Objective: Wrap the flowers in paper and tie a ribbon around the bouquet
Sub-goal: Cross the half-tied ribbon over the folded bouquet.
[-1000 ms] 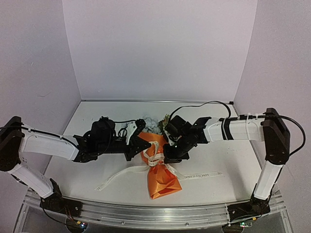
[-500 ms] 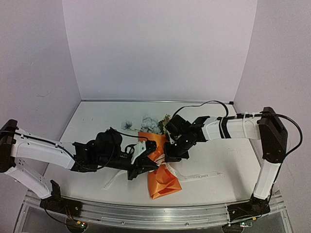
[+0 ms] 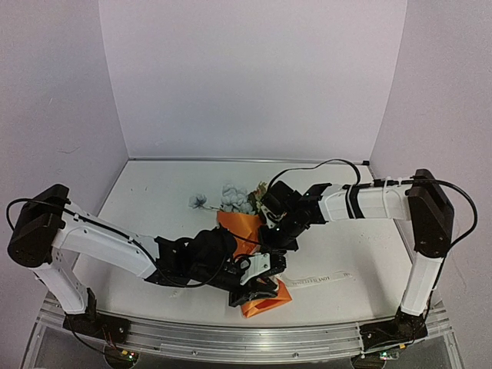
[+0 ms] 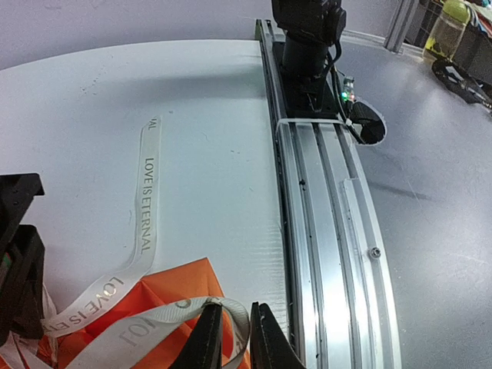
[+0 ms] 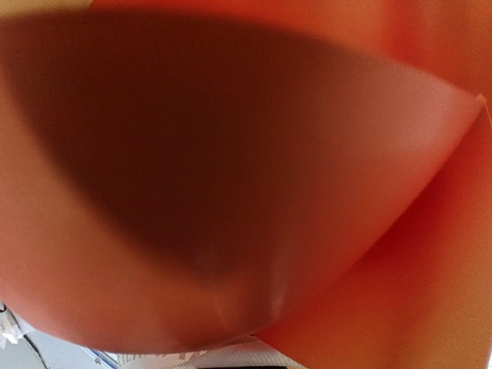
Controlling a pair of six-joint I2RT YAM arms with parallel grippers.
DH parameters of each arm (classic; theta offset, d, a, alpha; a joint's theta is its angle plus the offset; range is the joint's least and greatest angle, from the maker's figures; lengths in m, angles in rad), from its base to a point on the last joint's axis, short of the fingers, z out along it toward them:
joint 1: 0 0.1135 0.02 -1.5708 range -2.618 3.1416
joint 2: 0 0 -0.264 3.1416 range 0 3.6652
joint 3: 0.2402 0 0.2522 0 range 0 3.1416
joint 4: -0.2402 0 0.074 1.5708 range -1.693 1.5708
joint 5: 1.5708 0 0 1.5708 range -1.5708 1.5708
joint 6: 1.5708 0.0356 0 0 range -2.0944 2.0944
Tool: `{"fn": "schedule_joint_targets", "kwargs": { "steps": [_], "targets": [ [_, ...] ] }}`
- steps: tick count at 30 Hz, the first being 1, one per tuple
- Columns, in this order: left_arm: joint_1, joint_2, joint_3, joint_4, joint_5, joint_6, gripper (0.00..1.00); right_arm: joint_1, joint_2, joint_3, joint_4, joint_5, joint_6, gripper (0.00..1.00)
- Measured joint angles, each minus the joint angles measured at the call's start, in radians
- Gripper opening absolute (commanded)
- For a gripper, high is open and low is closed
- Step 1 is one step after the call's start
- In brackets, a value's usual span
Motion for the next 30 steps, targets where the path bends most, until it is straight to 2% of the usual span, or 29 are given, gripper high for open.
{"fn": "schedule_joint_targets", "kwargs": {
  "steps": [2,7,11,14,20,25,30],
  "targets": [
    [-0.003,0.002,-0.003,0.006,-0.024,-0.003,0.41,0.000,0.000,0.000,0.000,-0.008,-0.012,0.00],
    [-0.001,-0.042,-0.031,0.044,-0.100,-0.017,0.51,0.000,0.000,0.000,0.000,-0.016,-0.037,0.00],
    [0.006,-0.114,-0.071,0.075,-0.132,-0.036,0.54,0.000,0.000,0.000,0.000,-0.025,-0.053,0.00],
    [0.010,-0.153,-0.092,0.085,-0.151,-0.050,0.50,0.000,0.000,0.000,0.000,-0.029,-0.059,0.00],
    [0.090,-0.187,-0.108,0.084,-0.218,-0.108,0.34,0.000,-0.009,-0.018,0.008,-0.032,-0.068,0.00],
    [0.194,-0.155,-0.069,-0.005,-0.251,-0.130,0.31,0.000,-0.015,-0.035,0.016,-0.034,-0.066,0.00],
    [0.201,-0.085,-0.006,-0.082,-0.255,-0.123,0.30,0.000,-0.039,-0.057,0.039,-0.035,-0.066,0.00]
  ]
}}
